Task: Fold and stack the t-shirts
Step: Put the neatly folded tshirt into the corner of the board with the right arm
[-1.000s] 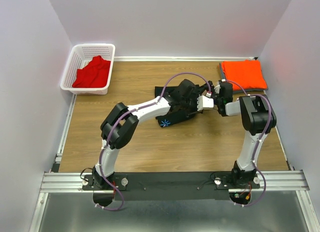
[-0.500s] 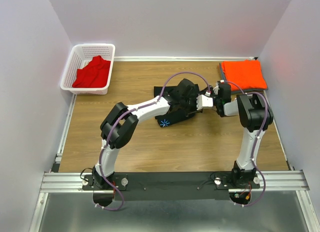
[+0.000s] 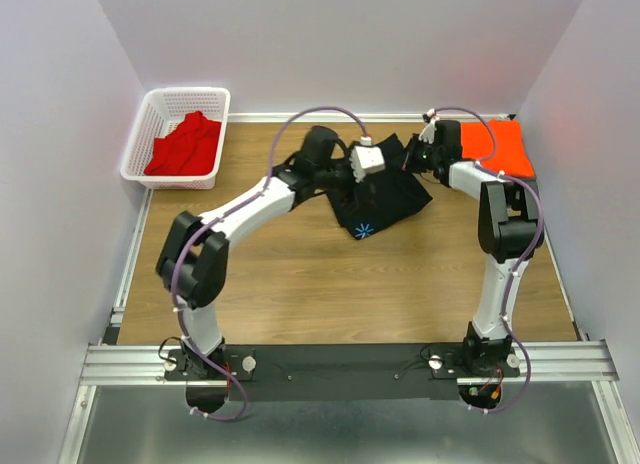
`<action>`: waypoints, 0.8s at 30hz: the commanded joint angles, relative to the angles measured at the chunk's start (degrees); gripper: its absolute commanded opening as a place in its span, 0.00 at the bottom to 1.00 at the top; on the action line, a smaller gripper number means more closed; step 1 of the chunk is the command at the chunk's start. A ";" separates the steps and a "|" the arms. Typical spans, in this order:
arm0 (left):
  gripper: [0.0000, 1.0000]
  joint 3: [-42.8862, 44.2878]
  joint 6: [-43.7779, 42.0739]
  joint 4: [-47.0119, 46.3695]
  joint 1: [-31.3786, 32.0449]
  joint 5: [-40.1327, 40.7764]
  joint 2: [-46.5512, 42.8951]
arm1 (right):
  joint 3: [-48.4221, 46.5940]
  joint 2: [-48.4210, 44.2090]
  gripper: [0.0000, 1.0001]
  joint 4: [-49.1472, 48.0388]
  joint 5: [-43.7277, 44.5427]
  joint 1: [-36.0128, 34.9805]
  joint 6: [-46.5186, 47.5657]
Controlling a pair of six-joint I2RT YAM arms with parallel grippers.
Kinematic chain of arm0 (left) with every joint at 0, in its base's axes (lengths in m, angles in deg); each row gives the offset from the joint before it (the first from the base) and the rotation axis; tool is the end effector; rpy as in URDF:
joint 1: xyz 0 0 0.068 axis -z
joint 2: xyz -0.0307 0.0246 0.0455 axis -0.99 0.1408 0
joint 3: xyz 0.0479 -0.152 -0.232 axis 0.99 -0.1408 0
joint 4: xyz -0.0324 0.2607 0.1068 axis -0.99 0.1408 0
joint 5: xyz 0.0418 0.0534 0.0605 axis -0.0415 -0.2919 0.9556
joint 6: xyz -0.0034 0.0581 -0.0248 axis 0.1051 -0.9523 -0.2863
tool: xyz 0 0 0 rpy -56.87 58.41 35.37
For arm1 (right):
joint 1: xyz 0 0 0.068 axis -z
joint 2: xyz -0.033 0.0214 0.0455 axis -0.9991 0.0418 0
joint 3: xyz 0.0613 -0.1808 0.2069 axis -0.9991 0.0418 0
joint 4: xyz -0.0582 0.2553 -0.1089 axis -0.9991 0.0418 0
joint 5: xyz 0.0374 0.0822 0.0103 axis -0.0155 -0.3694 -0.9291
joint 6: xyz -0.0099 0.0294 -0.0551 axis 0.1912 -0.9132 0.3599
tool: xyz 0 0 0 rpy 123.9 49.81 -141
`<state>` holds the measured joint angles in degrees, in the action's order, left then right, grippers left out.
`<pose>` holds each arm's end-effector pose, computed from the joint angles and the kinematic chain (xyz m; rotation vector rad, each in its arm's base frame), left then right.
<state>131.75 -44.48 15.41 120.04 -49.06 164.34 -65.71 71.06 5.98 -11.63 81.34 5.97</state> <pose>0.3480 -0.3090 0.2708 1.3529 1.6116 -0.8221 0.4931 0.0746 0.1528 0.0751 2.1850 0.7685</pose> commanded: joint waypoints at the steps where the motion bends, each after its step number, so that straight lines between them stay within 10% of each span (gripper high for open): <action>1: 0.96 -4.67 5.08 -2.01 -3.41 -2.51 -7.49 | -7.11 -0.04 0.00 15.42 7.55 0.55 19.25; 24: 0.97 -19.54 5.87 -3.50 -10.18 8.13 -22.54 | -33.49 -0.73 0.01 31.61 24.09 2.48 44.16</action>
<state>113.00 -38.62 12.92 109.87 -42.97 143.93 -96.44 72.53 35.03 8.93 83.22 46.47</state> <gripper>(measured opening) 0.970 0.026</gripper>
